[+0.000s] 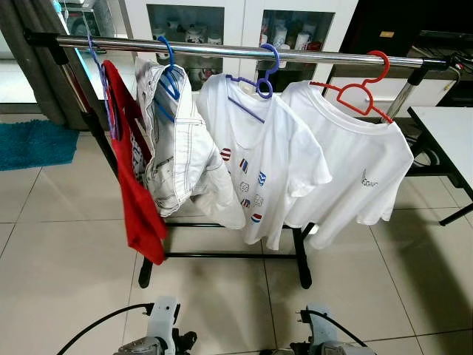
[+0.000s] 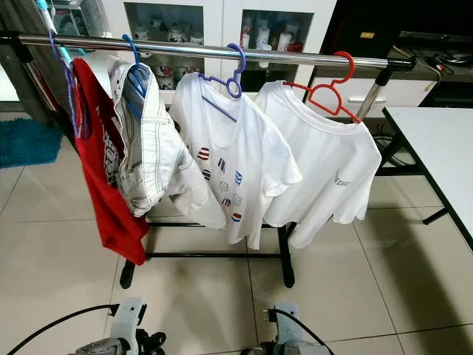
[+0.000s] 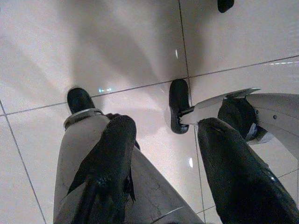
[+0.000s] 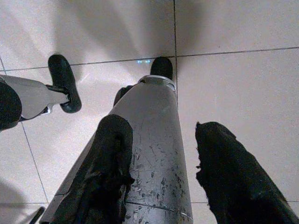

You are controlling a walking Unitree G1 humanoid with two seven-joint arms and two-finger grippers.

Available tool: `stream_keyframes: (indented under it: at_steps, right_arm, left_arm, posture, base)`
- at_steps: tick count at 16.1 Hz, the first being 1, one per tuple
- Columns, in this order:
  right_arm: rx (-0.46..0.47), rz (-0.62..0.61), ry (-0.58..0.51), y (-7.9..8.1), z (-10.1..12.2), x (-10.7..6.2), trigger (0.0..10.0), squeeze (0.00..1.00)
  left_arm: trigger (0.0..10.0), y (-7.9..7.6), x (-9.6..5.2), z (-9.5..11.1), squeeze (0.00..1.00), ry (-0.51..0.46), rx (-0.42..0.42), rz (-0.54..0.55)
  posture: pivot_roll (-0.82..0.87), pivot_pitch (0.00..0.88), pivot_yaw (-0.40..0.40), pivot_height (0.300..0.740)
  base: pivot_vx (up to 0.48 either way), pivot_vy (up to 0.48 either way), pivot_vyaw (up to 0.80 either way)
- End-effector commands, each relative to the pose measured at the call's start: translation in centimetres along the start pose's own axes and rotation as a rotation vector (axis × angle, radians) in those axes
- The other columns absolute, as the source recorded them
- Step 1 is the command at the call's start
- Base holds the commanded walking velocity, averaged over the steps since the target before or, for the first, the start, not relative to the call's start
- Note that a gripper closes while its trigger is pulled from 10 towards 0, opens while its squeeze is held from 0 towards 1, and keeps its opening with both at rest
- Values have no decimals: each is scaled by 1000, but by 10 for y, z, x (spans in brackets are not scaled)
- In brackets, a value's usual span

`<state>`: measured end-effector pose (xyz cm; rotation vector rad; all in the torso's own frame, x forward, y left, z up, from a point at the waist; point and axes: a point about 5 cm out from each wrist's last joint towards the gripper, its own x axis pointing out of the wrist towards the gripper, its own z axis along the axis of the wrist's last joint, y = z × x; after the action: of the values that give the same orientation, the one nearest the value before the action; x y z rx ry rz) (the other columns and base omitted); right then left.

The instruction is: Hang hanger

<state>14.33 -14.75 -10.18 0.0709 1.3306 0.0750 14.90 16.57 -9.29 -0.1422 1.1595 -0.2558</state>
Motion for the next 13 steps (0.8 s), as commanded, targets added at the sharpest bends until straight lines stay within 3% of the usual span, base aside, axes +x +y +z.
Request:
stream_keyframes:
  at_steps: [1,2,3,4,6,7,9,10,11,12,13]
  right_arm:
    - [-141,-42,-58,1,22,-1,10000,0]
    - [-85,-72,-76,-16,17,-2,10000,322]
    - [-72,-71,-89,-19,16,-2,10000,753]
    - [-70,-45,-126,-18,19,-3,10000,1000]
    - [-71,-20,-193,-17,30,-5,10000,1000]
    - [-86,-11,-290,-19,47,-9,10000,1000]
    - [-108,35,-463,-14,72,-18,10000,1000]
    - [-116,86,-597,-9,91,-29,10000,1000]
    - [-120,113,-658,-7,100,-36,10000,1000]
    - [-158,187,-810,0,117,-57,10000,1000]
    - [-171,201,-844,2,120,-64,10000,1000]
  left_arm:
    - [10000,4,6,-1,0,160,-49,195]
    - [10000,5,6,-9,898,131,42,207]
    - [10000,6,6,-11,1000,120,68,213]
    - [10000,7,5,-11,1000,100,68,214]
    - [10000,12,4,-5,1000,62,70,226]
    - [10000,20,2,11,1000,-12,74,246]
    - [10000,34,-8,57,1000,-206,113,282]
    - [10000,39,-18,89,1000,-366,133,270]
    - [10000,40,-23,104,1000,-442,144,258]
    - [10000,33,-39,129,1000,-629,208,209]
    - [10000,29,-43,134,1000,-673,224,195]
  posture:
    - [-139,0,-22,740]
    - [-142,0,-8,740]
    - [-142,0,-8,740]
    - [-142,0,-8,740]
    - [-137,0,-5,740]
    - [-135,0,-3,740]
    - [-134,0,3,740]
    - [-134,8,10,740]
    - [-133,9,11,740]
    - [-129,14,15,740]
    - [-126,14,16,740]
  base:
    - [0,0,0]
    - [0,0,0]
    - [0,0,0]
    - [0,0,0]
    - [0,0,0]
    - [0,0,0]
    - [0,0,0]
    - [0,0,0]
    - [0,0,0]
    - [0,0,0]
    - [0,0,0]
